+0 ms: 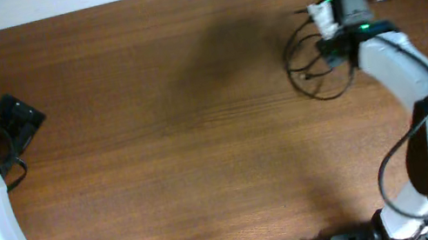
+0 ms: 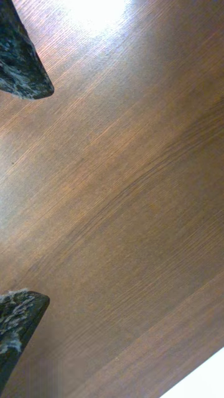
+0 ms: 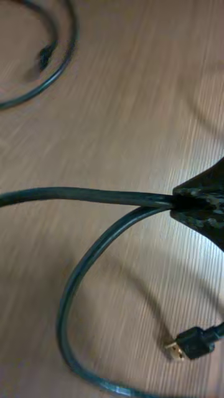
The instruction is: Untangle cables
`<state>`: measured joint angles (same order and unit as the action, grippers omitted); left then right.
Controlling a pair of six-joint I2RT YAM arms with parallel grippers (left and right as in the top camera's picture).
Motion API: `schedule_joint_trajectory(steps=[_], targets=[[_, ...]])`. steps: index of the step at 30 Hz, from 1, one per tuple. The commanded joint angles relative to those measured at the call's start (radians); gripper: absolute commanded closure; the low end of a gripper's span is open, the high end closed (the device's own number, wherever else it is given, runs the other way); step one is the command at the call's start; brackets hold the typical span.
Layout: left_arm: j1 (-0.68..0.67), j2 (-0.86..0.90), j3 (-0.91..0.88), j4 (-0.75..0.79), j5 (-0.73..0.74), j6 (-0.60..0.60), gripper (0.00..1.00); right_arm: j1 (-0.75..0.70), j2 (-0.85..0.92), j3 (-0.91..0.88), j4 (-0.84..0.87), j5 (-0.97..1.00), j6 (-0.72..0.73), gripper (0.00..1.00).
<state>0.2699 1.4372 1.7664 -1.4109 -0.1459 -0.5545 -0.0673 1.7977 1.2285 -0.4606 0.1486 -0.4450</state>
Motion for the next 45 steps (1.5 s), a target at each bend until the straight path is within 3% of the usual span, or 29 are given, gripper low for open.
schedule_joint_trajectory(steps=[1, 6, 10, 11, 12, 13, 15, 19, 21, 24, 28, 34, 39, 45], targets=[[0.003, -0.001, 0.008, -0.001, 0.003, -0.01, 0.01, -0.15, 0.063, 0.008, 0.031, -0.172, -0.322, 0.96], [0.003, -0.001, 0.008, -0.001, 0.003, -0.01, 0.01, -0.205, 0.152, 0.008, 0.222, -0.365, -0.572, 0.96], [0.003, -0.001, 0.008, -0.001, 0.003, -0.01, 0.01, -0.152, 0.169, 0.008, 0.377, -0.317, -0.572, 0.95], [0.003, -0.001, 0.008, -0.001, 0.003, -0.01, 0.01, -0.163, 0.174, 0.008, 0.386, -0.252, -0.558, 0.59], [0.003, -0.001, 0.008, -0.001, 0.003, -0.01, 0.01, -0.174, 0.17, 0.008, 0.388, -0.237, -0.472, 0.02], [0.003, -0.001, 0.008, -0.001, 0.003, -0.01, 0.01, -0.19, 0.137, 0.008, 0.385, -0.246, -0.336, 0.01], [0.003, -0.001, 0.008, -0.001, 0.003, -0.01, 0.01, -0.187, 0.047, 0.008, 0.364, -0.245, -0.225, 0.02], [0.003, -0.001, 0.008, -0.001, 0.003, -0.01, 0.01, -0.156, -0.358, 0.008, 0.171, -0.285, 0.225, 0.01], [0.003, -0.001, 0.008, -0.001, 0.003, -0.01, 0.01, -0.155, -0.583, 0.008, -0.028, -0.38, 0.341, 0.02], [0.003, -0.001, 0.008, -0.001, 0.003, -0.01, 0.01, -0.156, -0.841, 0.008, -0.294, -0.381, 0.353, 0.02], [0.003, -0.001, 0.008, -0.001, 0.003, -0.01, 0.01, -0.156, -1.061, 0.008, -0.535, -0.381, 0.353, 0.01], [0.003, -0.001, 0.008, -0.001, 0.003, -0.01, 0.01, -0.156, -1.14, 0.007, -0.85, -0.284, 0.3, 0.02], [0.003, -0.001, 0.008, -0.001, 0.003, -0.01, 0.01, -0.142, -1.267, -0.071, -0.779, -0.289, 0.3, 0.01], [0.003, -0.001, 0.008, -0.001, 0.003, -0.01, 0.01, -0.124, -1.693, -0.605, -0.245, -0.411, 0.304, 0.01]])
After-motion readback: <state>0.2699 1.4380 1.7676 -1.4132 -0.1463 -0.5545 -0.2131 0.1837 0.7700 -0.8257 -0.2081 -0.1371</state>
